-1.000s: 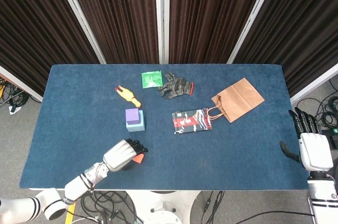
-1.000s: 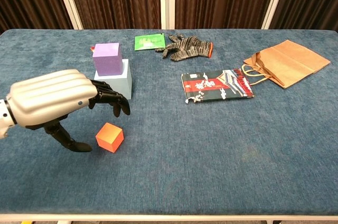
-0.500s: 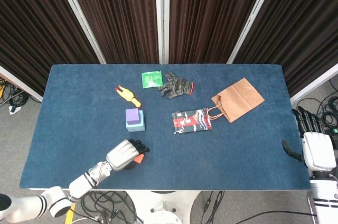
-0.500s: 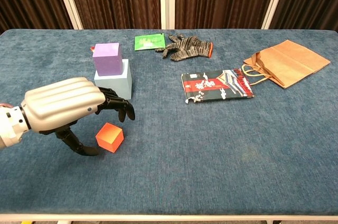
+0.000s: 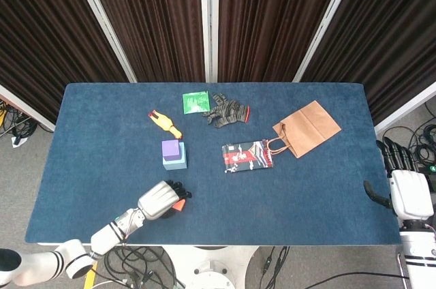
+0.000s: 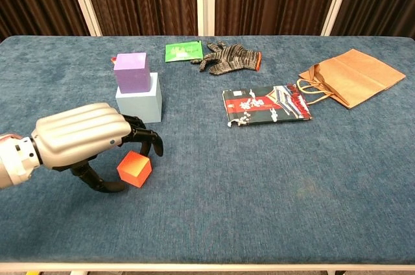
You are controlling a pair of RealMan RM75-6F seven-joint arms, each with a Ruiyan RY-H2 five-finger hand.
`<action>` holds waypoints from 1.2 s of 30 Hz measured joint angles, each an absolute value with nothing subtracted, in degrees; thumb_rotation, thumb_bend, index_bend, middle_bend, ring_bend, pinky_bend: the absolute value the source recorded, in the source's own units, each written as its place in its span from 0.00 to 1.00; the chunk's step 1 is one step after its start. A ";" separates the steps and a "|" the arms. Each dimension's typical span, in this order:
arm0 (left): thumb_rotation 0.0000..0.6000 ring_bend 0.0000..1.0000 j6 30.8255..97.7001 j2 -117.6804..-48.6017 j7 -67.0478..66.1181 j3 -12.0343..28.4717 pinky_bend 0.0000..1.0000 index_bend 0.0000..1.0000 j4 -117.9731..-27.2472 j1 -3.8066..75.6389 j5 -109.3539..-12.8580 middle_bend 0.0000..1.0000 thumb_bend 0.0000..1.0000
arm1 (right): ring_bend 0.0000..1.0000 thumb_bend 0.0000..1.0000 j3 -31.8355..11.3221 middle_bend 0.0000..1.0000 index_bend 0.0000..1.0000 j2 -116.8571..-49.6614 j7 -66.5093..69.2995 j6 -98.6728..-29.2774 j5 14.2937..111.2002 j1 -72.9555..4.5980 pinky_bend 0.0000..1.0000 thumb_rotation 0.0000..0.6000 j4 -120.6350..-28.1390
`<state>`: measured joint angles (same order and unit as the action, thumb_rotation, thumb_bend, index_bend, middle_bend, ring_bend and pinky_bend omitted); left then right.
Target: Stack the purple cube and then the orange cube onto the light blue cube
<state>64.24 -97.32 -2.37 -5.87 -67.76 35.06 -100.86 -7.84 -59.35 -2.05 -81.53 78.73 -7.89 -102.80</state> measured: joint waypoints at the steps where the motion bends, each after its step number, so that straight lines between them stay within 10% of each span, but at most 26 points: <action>1: 1.00 0.36 64.41 -97.44 -2.38 -5.85 0.49 0.40 -67.50 35.09 -100.89 0.57 0.27 | 0.00 0.25 -7.83 0.01 0.02 -59.35 -1.99 -81.53 78.76 -7.88 0.00 1.00 -102.74; 20: 1.00 0.39 67.47 -92.27 -2.63 -5.80 0.51 0.43 -72.63 34.42 -100.34 0.63 0.31 | 0.00 0.25 -7.94 0.01 0.02 -59.53 -1.99 -81.17 78.24 -8.01 0.00 1.00 -102.32; 36: 1.00 0.40 68.38 -68.96 -4.64 0.57 0.47 0.45 -90.74 32.86 -88.84 0.64 0.31 | 0.00 0.25 -7.58 0.01 0.02 -60.51 -4.01 -81.25 78.84 -8.27 0.00 1.00 -102.42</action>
